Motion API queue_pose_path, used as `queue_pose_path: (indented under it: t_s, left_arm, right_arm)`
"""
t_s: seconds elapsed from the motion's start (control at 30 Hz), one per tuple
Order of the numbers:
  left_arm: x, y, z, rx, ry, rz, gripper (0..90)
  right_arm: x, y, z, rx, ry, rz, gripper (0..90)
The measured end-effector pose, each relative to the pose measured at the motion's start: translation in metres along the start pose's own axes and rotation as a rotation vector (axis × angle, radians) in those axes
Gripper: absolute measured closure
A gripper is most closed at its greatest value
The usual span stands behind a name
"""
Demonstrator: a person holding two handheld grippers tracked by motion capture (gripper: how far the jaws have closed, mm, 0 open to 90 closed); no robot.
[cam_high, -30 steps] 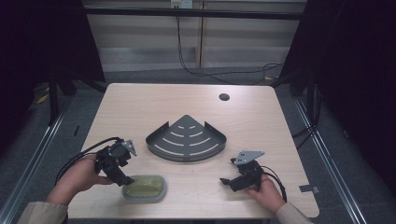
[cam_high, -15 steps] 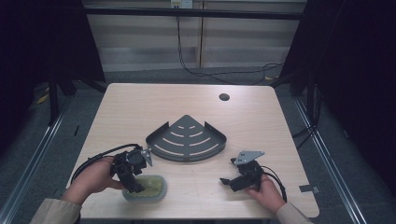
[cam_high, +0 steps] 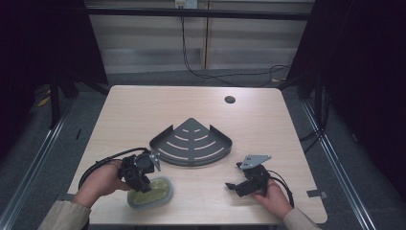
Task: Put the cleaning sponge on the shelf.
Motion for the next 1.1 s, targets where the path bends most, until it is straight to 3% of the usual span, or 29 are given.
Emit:
queue_pose_path:
  t_s: [0.5,1.1]
  left_arm:
    - [-0.011,-0.032,-0.008,0.037,-0.112,0.028,72.1]
    - [-0.024,-0.055,-0.014,0.063,-0.225,0.058,72.1]
  right_arm:
    - [0.0,0.0,0.0,0.0,0.001,-0.001,11.5]
    - [0.0,0.0,0.0,0.002,0.0,-0.001,11.5]
Point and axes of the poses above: each handheld gripper's, and its own axes: y roughly forward along the jaws, z roughly out of its top, x roughly to its right, the point moved 9 cm from there along y, roughly forward along the jaws, and after that the axes turned 12 degrees about -z, right-handed, at the moved point
